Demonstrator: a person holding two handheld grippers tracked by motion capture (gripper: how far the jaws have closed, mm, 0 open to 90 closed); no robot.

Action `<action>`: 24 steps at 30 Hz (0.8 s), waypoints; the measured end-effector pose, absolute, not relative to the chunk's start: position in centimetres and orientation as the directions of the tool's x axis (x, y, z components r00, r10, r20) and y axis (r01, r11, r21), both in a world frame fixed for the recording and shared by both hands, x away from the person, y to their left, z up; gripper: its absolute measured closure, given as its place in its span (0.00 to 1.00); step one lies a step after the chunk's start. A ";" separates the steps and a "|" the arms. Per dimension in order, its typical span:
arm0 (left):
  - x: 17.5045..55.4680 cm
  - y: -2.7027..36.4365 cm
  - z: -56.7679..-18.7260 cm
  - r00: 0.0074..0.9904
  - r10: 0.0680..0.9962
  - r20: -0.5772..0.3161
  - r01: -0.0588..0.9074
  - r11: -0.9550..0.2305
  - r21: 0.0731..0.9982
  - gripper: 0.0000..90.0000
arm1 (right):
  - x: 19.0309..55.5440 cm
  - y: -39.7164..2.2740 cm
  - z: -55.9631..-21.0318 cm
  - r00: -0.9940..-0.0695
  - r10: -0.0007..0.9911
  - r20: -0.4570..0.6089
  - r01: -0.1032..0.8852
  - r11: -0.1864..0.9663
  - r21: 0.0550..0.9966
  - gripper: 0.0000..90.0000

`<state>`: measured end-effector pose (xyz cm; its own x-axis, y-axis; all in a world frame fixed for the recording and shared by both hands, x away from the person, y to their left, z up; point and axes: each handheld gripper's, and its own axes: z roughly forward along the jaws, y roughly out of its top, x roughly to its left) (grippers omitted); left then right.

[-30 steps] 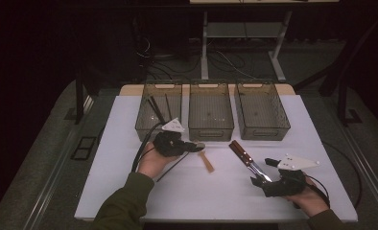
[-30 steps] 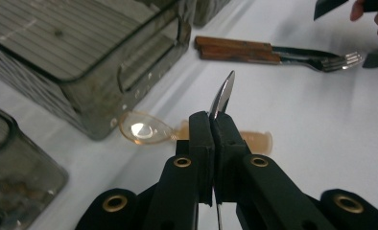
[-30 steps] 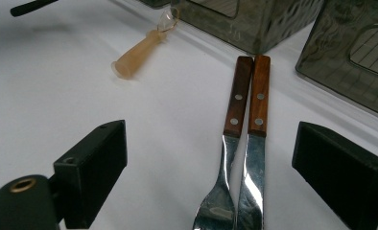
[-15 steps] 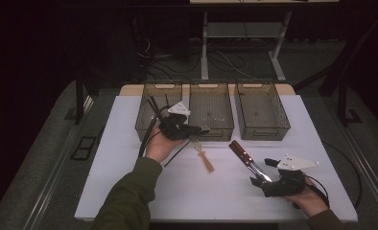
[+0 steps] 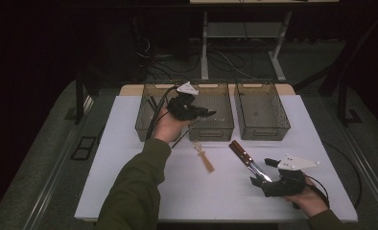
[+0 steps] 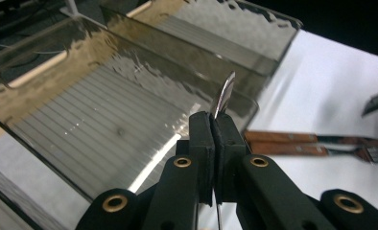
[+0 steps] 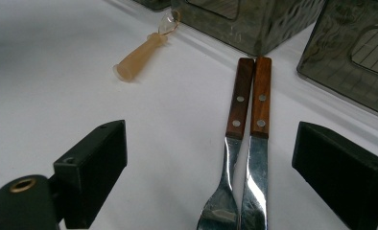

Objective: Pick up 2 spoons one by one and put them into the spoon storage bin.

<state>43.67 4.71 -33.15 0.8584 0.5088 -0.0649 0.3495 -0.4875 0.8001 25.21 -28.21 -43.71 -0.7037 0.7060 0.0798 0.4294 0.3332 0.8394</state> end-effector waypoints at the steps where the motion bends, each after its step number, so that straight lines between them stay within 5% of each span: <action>1: 44.0 4.5 -33.0 0.855 0.515 -0.066 0.352 -0.482 0.802 0.98 | 25.2 -28.2 -43.7 -0.704 0.706 0.079 0.429 0.333 0.840 0.13; 24: 51.4 1.3 -33.1 0.792 0.602 -0.097 0.425 -0.431 0.796 0.98 | 25.2 -28.4 -43.6 -0.706 0.702 0.091 0.425 0.318 0.847 0.13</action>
